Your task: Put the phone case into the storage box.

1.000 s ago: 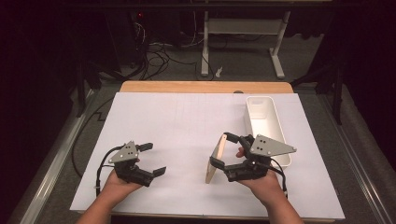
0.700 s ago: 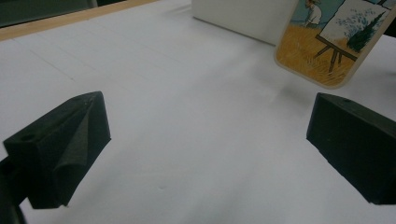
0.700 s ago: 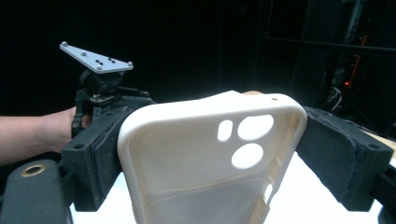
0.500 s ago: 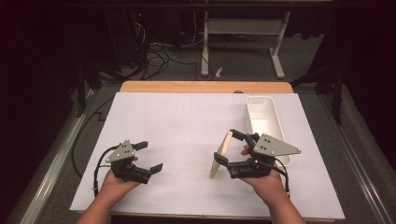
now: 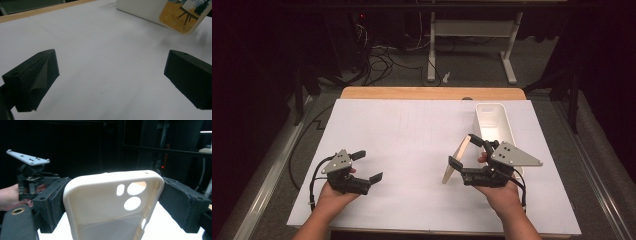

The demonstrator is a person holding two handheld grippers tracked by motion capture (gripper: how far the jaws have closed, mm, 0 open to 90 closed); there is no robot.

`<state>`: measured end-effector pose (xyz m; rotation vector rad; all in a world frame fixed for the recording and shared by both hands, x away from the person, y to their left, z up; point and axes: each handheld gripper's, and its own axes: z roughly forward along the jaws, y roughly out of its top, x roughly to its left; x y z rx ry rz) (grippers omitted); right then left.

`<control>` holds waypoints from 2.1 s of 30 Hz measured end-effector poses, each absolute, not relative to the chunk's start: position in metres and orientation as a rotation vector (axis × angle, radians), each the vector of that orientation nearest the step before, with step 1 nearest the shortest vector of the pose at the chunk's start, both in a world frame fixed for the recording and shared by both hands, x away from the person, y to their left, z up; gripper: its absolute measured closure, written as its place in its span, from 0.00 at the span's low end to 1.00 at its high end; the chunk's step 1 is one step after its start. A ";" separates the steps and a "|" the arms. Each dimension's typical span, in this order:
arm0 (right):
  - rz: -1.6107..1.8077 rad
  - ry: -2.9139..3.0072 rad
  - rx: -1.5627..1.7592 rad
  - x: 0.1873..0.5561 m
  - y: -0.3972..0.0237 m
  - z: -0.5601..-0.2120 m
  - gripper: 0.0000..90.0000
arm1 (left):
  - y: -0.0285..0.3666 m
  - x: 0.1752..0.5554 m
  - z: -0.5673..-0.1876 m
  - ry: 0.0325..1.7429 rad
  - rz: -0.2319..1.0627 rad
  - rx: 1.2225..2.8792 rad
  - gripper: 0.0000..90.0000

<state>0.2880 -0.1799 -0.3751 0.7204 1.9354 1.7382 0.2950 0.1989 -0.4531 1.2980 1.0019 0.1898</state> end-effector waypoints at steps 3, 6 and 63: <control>1.710 1.916 0.738 0.288 -0.182 -0.375 0.15 | 0.200 0.295 -0.454 1.007 0.199 1.296 0.01; 1.684 1.904 0.754 0.289 -0.184 -0.375 0.15 | 0.202 0.295 -0.453 1.008 0.196 1.296 0.01; 1.653 1.705 0.810 0.279 -0.204 -0.353 0.15 | 0.201 0.295 -0.456 1.006 0.207 1.295 0.01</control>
